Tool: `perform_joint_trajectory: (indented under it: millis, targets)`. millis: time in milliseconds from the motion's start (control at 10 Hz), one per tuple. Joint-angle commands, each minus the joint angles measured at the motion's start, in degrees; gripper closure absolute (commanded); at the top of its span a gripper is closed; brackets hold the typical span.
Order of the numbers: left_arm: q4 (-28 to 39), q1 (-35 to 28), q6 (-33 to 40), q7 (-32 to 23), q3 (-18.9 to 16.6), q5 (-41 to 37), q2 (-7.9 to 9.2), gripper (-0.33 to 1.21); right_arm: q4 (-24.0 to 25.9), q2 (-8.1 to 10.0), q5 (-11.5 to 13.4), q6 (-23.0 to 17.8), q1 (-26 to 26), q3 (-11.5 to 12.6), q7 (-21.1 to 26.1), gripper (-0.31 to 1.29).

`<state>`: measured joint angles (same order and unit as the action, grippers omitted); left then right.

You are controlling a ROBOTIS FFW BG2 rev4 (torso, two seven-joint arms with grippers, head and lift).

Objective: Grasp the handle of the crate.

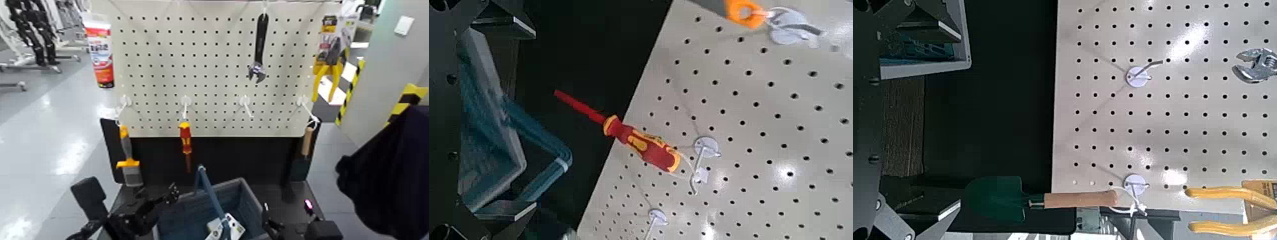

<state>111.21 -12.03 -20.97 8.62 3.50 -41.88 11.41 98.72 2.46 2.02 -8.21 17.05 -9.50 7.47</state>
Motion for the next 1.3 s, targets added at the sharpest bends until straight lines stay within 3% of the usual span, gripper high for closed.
perform_joint_trajectory:
  millis: [100, 500, 700, 1000, 1300]
  targets:
    - [-0.5, 2.5, -9.4, 0.2, -1.3, -11.6, 0.46, 0.11, 0.1, 0.00, -0.2, 0.1, 0.0, -0.1, 0.0, 0.14]
    - [-7.9, 8.8, -21.9, 2.3, -1.3, -27.9, 1.43, 0.11, 0.1, -0.09, -0.4, -0.1, 0.0, 0.0, 0.0, 0.14]
    - [-12.4, 11.2, -24.1, 3.3, 0.1, -35.5, 1.86, 0.11, 0.0, -0.18, -0.5, -0.3, 0.1, 0.0, 0.0, 0.14]
    - [-17.7, 15.1, -24.3, 6.1, 1.8, -38.0, 2.48, 0.17, -0.1, -0.26, -0.6, -0.6, 0.0, -0.2, 0.0, 0.14]
    - [-23.3, 18.0, -23.5, 8.1, 5.0, -41.2, 2.57, 0.34, -0.2, -0.18, -0.8, -0.9, 0.0, -0.1, 0.0, 0.14]
